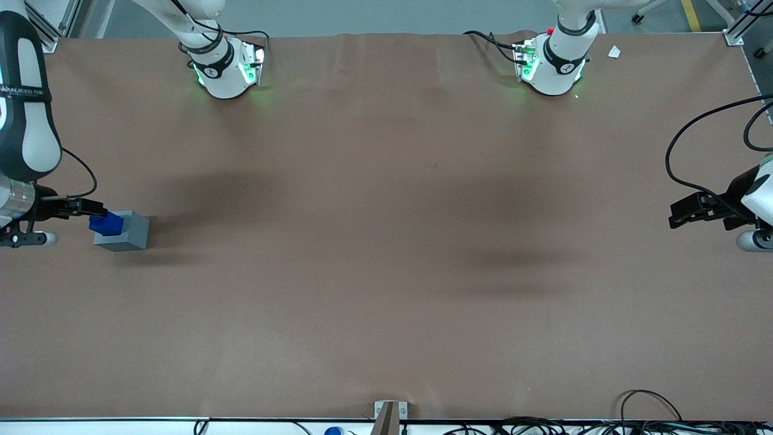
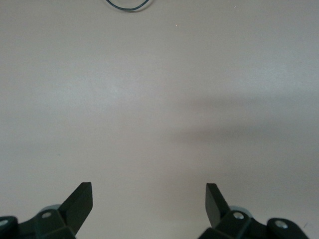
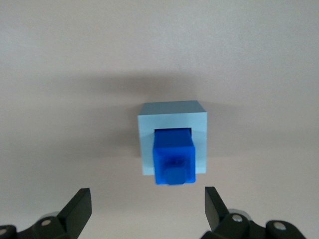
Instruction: Insert blue part into gray base with right arm
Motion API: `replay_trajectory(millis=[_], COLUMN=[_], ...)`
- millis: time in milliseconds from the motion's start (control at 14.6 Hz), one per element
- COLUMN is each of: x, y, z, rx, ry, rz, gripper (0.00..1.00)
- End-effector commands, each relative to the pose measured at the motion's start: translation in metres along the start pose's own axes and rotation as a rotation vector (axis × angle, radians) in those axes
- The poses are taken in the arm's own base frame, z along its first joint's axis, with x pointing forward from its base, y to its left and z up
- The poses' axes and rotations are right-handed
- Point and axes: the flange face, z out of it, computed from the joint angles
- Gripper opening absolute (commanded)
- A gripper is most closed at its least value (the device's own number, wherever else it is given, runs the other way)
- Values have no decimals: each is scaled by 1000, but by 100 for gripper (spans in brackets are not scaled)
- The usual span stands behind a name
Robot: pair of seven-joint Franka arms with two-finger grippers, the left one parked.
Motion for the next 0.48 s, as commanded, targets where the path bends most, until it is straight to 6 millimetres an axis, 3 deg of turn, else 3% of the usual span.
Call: replay_trajectory(millis=[0,205,411], x=[-16,-28,-39], y=[-33,-82,-125], z=[-45,-92,-121], rx=[33,21,15], ry=[37,78,105], rz=[84,84,107], gripper=[100,100,100])
